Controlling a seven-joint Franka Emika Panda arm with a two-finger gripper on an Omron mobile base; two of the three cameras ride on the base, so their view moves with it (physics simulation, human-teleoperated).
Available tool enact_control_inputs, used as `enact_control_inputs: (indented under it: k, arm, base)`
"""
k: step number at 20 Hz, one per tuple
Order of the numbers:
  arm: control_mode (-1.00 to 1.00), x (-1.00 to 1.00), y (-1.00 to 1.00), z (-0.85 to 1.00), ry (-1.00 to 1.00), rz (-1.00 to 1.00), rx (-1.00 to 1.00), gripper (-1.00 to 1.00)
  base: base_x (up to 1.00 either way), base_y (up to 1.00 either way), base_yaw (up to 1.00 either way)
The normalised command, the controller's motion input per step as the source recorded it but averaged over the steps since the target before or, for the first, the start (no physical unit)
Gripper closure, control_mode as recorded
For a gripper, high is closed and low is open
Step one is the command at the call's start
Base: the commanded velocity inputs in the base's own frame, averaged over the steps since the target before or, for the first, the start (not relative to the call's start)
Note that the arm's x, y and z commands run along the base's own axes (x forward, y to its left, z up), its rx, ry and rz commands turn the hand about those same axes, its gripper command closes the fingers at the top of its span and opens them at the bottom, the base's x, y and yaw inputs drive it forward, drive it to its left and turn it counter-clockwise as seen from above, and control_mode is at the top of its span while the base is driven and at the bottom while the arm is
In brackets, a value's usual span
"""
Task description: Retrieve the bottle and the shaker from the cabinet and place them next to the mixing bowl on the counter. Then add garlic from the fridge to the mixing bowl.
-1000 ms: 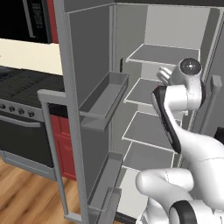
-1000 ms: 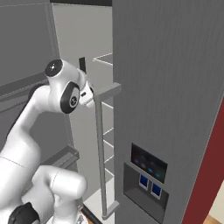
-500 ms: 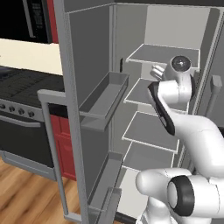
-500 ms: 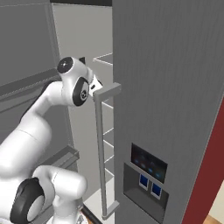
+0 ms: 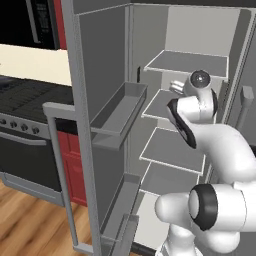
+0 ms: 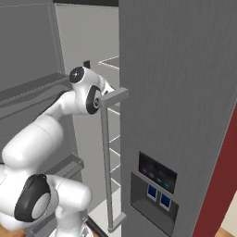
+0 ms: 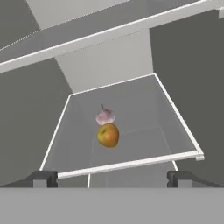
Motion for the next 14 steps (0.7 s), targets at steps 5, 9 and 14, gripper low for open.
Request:
enact_control_inputs:
  k: [5, 9, 14]
  arm:
    - [-1.00, 0.47, -0.01, -0.16, 0.24, 0.03, 0.00, -1.00]
    - [-1.00, 0.34, -0.09, -0.21, 0.11, 0.03, 0.00, -1.00]
    - [-1.00, 0.13, -0.30, -0.16, 0.00, 0.00, 0.00, -1.00]
  base:
    - [0.00, 0.00, 0.00]
    - [0.00, 0.00, 0.00]
    - [0.00, 0.00, 0.00]
